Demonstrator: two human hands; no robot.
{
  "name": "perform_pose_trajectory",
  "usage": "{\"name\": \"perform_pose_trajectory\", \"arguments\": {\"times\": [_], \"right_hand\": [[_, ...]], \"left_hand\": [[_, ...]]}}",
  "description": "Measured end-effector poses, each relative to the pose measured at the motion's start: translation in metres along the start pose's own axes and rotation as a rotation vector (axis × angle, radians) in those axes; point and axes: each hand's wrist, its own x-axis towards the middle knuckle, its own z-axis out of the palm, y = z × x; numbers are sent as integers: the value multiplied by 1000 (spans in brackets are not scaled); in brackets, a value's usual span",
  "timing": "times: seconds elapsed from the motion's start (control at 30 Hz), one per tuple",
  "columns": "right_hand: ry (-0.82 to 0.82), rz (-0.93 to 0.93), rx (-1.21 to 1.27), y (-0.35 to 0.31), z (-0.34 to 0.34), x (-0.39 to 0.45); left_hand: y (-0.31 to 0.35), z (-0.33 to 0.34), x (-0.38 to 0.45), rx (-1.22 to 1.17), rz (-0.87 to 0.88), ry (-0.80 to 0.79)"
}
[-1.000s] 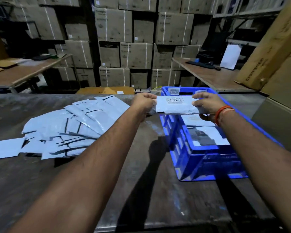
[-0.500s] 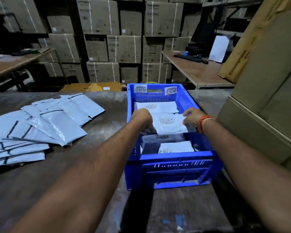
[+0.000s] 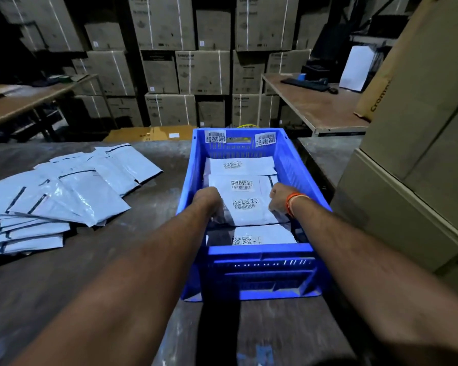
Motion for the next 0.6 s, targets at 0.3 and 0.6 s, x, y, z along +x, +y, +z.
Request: {"name": "perform_pose_trajectory", "arguments": {"times": [0.3, 0.6], "right_hand": [[324, -150, 30, -43, -30, -10], [354, -413, 138, -164, -28, -11]], "left_hand": [[-6, -30, -9, -212, 168, 355], [-86, -95, -25, -406, 76, 591]]}}
